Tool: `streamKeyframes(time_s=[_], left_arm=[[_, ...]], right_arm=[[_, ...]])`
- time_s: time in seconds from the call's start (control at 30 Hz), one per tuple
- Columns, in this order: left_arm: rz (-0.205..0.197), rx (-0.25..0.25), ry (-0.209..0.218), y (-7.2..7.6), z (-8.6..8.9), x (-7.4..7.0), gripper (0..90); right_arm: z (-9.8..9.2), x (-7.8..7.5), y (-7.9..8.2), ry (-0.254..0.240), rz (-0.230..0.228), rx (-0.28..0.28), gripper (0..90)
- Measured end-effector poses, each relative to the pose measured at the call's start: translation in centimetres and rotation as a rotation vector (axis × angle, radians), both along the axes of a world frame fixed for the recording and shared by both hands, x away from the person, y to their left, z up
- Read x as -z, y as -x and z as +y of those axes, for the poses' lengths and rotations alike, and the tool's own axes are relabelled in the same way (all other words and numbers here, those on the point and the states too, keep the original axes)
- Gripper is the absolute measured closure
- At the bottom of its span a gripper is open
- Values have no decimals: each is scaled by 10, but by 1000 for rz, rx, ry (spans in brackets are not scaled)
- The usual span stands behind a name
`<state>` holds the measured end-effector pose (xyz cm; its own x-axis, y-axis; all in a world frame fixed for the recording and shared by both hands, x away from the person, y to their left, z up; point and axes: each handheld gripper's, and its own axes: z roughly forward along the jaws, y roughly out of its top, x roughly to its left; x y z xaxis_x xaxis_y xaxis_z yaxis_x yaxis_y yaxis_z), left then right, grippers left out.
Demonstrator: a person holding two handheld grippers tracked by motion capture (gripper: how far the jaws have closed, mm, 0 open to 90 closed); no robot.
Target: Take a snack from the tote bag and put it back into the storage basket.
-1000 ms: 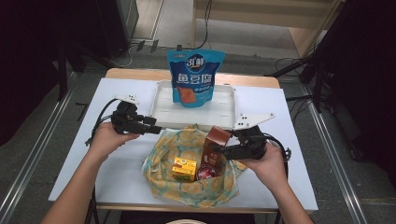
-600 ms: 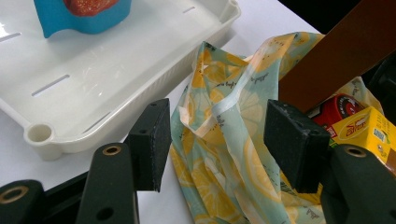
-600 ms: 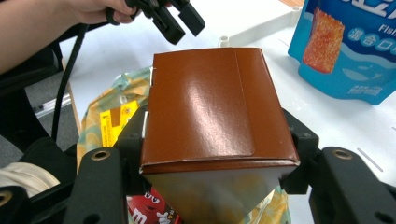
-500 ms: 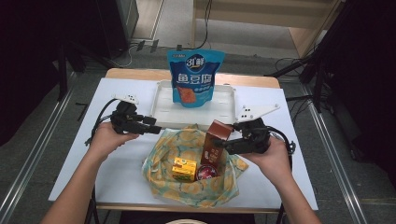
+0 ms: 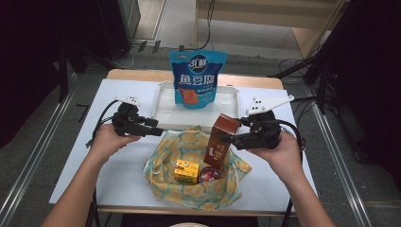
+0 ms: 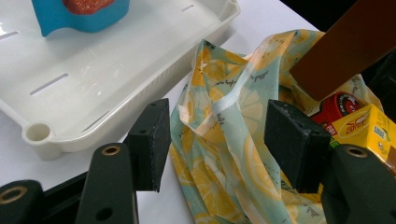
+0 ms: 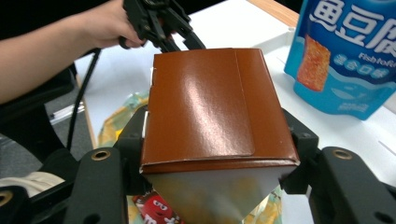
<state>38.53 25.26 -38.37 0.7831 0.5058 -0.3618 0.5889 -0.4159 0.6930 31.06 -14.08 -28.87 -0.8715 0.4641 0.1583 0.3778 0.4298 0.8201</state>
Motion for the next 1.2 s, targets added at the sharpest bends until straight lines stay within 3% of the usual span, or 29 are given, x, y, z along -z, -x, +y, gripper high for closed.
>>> streamKeyframes(time_s=[0.73, 1.2], left_arm=[[0, 8, 5, 0, 1, -1, 410], [1, 19, 11, 0, 1, 0, 408]], right_arm=[[-30, -41, -6, -41, -30, 41, 435], [-50, -44, -19, -30, -38, 111, 436]])
